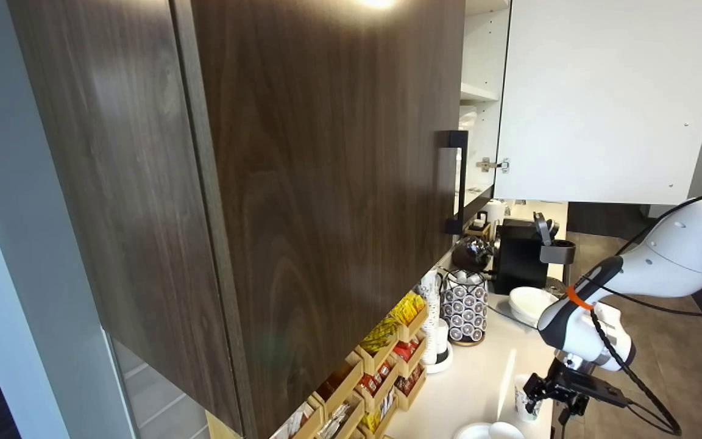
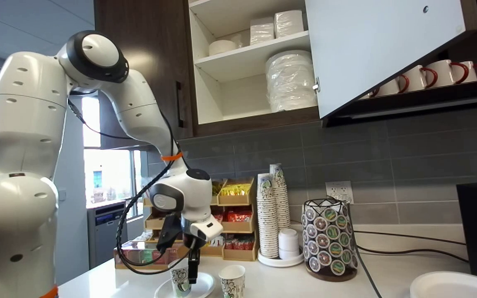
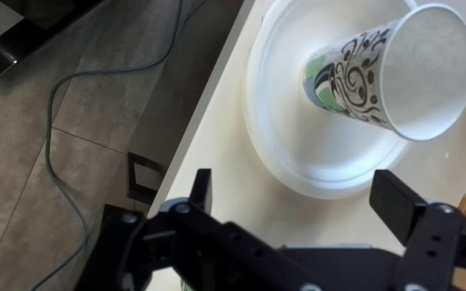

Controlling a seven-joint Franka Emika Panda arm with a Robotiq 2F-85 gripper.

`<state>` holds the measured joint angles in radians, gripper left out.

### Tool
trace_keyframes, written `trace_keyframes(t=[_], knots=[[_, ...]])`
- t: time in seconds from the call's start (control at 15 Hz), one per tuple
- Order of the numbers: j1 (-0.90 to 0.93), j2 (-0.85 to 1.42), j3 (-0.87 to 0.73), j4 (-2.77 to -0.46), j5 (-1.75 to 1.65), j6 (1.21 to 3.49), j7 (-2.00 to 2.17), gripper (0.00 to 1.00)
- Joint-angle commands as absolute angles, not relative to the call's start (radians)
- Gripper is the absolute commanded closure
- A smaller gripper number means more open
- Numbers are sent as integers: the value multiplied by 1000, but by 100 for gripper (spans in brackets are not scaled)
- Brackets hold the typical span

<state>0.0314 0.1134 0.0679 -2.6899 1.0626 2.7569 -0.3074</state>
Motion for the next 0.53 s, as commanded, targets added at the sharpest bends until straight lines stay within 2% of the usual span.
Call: trace_keyframes(t=[0.0,0.2,0.27,0.47], knots=[[28,207,101,-2652,1186,2776,-500,0],[29,276,109,-2625,1232,2788,-566,0],[31,209,96,-2661,1184,2762,-514,0],[31,257,98,-2638,1196,2765,-535,0]])
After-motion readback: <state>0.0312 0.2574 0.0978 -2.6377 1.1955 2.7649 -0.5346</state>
